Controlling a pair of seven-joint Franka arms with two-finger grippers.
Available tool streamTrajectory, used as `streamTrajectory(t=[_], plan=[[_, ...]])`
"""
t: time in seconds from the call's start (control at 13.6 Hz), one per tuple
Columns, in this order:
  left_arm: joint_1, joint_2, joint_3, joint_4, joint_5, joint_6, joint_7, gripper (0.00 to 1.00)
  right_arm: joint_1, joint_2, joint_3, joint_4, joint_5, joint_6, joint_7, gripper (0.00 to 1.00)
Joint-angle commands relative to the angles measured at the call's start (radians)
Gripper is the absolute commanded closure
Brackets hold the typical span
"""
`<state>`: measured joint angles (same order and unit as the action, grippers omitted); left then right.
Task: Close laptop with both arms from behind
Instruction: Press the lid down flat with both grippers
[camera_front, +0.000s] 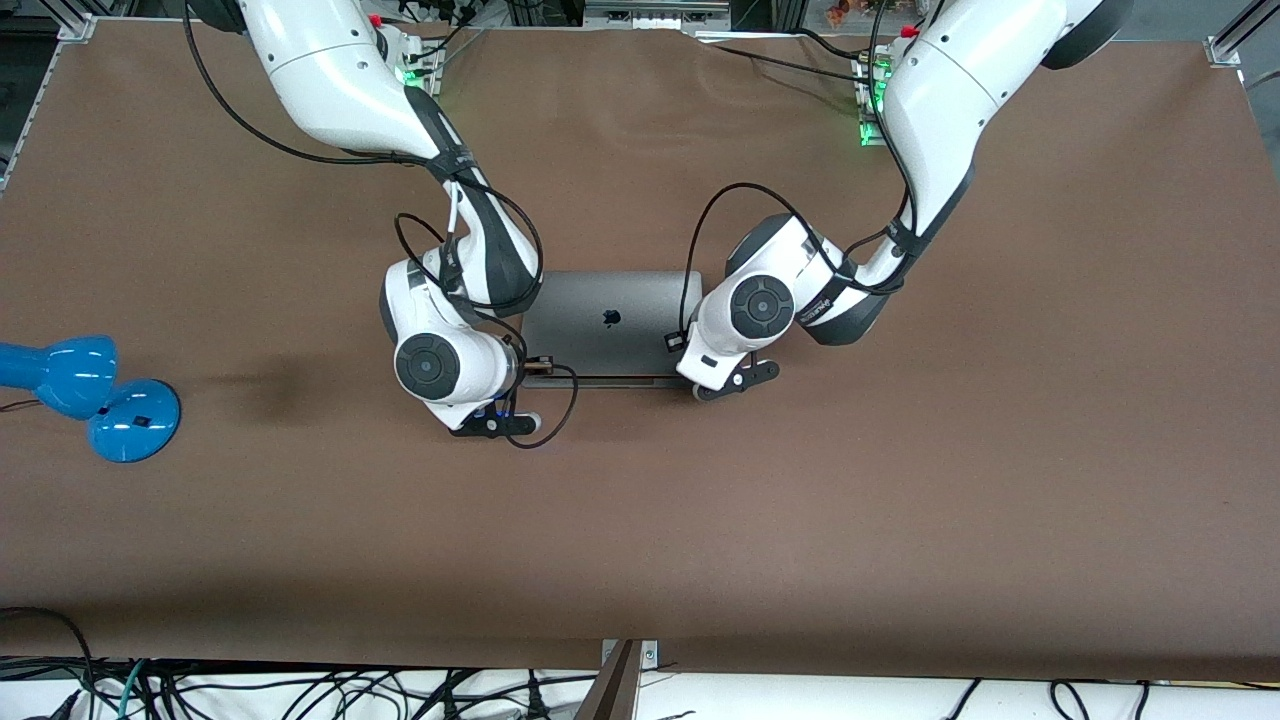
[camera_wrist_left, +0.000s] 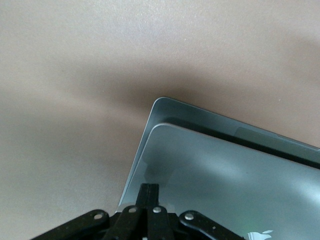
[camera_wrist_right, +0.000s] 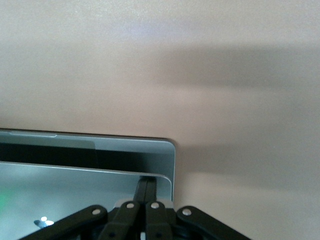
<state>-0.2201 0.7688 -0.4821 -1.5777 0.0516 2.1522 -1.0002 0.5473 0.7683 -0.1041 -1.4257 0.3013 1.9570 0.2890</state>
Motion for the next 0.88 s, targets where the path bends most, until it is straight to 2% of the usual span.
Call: streamTrajectory(t=[0.0,0.81], plan=[[-0.015,0.023,0.008,0.030,0.037,0.014,-0.021,1.00,-0.003,0.025,0.003,0.024,-0.008,0.017,-0.016,1.00],[-0.051,0.053,0.057,0.031,0.037,0.061,-0.021,1.00,-0.003,0.060,0.003,0.024,-0.008,0.080,-0.034,1.00]])
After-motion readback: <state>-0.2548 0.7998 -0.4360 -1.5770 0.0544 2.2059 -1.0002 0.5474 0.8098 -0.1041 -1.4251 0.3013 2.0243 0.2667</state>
